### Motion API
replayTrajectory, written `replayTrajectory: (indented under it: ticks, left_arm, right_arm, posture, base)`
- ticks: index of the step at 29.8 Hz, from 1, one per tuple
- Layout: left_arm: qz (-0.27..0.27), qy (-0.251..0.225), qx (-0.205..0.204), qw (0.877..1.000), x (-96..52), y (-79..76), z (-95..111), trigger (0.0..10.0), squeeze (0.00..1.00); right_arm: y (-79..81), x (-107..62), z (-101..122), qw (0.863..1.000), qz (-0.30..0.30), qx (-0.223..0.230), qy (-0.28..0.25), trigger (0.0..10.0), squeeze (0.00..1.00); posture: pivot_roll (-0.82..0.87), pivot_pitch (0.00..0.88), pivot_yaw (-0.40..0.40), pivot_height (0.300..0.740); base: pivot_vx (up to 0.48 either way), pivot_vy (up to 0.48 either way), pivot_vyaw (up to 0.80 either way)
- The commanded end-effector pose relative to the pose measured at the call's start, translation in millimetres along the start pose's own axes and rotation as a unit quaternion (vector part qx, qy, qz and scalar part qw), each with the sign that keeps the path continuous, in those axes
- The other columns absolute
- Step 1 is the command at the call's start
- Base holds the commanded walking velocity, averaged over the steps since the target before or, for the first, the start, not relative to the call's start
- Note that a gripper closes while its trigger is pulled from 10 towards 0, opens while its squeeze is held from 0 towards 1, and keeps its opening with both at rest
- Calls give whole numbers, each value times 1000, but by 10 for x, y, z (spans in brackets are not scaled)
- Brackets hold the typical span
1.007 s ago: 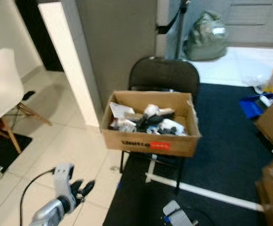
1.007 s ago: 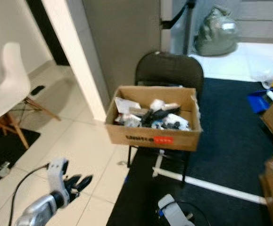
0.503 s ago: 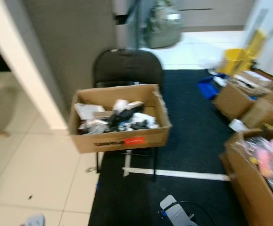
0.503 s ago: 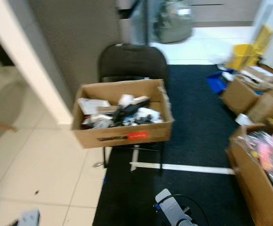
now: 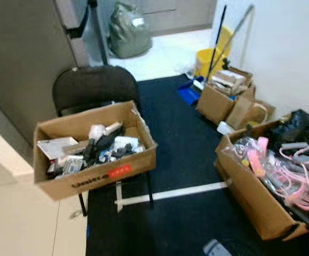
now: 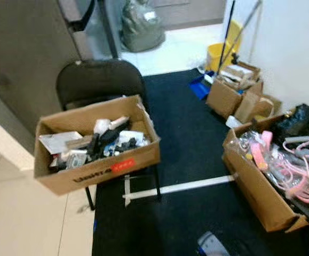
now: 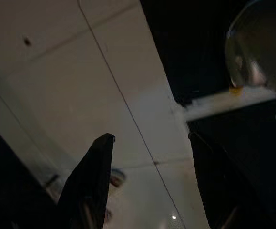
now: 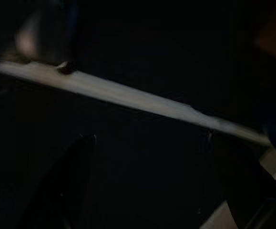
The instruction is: Picking trash to rubbish bin
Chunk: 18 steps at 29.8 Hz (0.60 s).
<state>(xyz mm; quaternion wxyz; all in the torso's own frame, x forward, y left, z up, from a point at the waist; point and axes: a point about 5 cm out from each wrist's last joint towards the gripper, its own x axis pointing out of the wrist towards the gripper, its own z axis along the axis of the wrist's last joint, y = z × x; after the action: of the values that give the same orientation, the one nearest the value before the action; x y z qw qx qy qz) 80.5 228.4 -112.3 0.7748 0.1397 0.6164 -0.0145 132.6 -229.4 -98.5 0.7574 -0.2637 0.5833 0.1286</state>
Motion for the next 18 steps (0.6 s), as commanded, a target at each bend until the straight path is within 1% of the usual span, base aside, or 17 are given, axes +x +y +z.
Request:
replayTrajectory:
  ticks: [1,3,4,5,6,7,8,10,12,14,16,17,18]
  left_arm:
    - [12,19,3,1000,-8,46,-94,10000,0]
    - [6,22,11,1000,-1,-24,-68,10000,0]
    - [6,22,11,1000,-1,-24,-68,10000,0]
    - [-4,21,9,1000,4,-86,-34,10000,0]
    - [-7,20,15,1000,6,-111,-16,10000,0]
    - [-7,20,15,1000,6,-111,-16,10000,0]
    - [-9,19,29,999,7,-135,2,10000,0]
    - [-10,19,34,999,8,-141,5,10000,0]
    - [-10,20,51,998,9,-161,14,10000,0]
    - [-10,21,59,998,9,-167,14,10000,0]
    - [-9,22,60,998,9,-165,10,10000,0]
    - [-8,24,61,998,8,-154,-5,10000,0]
    - [-8,25,60,998,7,-147,-14,10000,0]
  right_arm:
    - [80,9,105,1000,12,-2,-17,10000,0]
    - [112,11,122,1000,14,2,-20,10000,0]
    - [112,11,122,1000,14,2,-20,10000,0]
    - [166,15,166,1000,17,4,-23,10000,0]
    - [196,17,193,999,19,4,-25,10000,0]
    - [196,17,193,999,19,4,-25,10000,0]
    - [231,19,230,999,21,4,-28,10000,0]
    - [241,19,241,999,21,4,-28,10000,0]
    - [302,20,297,999,25,5,-32,10000,0]
    - [323,19,325,999,26,6,-34,10000,0]
    - [308,19,319,999,25,6,-33,10000,0]
    - [259,19,282,999,22,6,-30,10000,0]
    - [242,18,268,999,21,6,-29,10000,0]
  posture:
    - [37,34,75,740]
    - [28,31,77,740]
    - [28,31,77,740]
    - [24,29,80,740]
    - [19,28,81,740]
    - [19,28,81,740]
    - [17,28,82,740]
    - [17,28,82,740]
    - [12,29,81,740]
    - [12,29,80,740]
    - [12,30,79,740]
    - [14,30,77,740]
    - [14,30,77,740]
  base:
    - [0,0,-800]
    - [0,0,-794]
    - [0,0,-800]
    - [0,0,-800]
    - [0,0,-800]
    - [0,0,-800]
    - [0,0,-800]
    - [0,0,-800]
    - [0,0,-800]
    - [0,0,-800]
    - [0,0,-800]
    - [0,0,-800]
    - [0,0,-800]
